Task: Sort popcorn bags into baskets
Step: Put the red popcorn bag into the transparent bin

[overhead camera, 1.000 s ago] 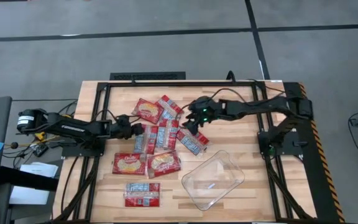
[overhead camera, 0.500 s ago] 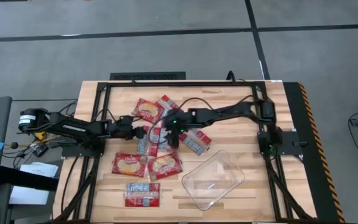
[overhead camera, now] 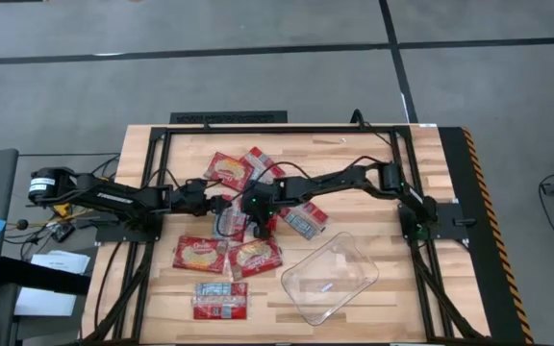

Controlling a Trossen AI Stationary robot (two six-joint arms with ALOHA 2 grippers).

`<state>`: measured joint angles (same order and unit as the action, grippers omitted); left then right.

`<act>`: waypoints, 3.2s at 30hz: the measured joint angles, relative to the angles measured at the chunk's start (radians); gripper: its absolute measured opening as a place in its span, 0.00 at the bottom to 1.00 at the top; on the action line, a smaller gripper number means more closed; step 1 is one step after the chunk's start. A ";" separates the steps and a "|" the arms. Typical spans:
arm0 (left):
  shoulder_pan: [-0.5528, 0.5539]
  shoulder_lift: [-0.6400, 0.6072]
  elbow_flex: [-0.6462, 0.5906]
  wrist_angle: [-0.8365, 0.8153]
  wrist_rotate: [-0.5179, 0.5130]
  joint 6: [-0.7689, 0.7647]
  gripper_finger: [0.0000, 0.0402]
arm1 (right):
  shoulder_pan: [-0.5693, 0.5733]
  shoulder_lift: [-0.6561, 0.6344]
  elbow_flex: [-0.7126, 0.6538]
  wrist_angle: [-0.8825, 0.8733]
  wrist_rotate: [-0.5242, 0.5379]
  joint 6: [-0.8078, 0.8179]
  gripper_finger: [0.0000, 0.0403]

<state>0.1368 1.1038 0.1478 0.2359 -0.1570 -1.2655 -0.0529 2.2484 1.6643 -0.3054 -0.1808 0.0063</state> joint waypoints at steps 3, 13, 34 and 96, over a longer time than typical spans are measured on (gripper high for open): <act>0.000 0.000 0.000 0.001 0.003 -0.001 0.80 | 0.004 -0.001 0.000 0.001 0.023 0.000 0.09; 0.000 0.000 0.000 0.002 0.006 -0.010 0.80 | 0.009 -0.001 0.000 0.041 0.027 -0.042 0.02; 0.000 0.011 0.000 0.029 0.074 0.040 0.78 | 0.018 0.068 0.002 0.114 0.017 -0.041 0.06; -0.355 0.145 0.897 -0.303 -0.154 0.596 0.02 | 0.058 -1.028 0.003 -0.339 0.190 0.373 0.03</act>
<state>-0.2183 1.2491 1.0448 -0.0675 -0.3107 -0.6698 0.0055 1.2199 1.6669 -0.6442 0.0093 0.3794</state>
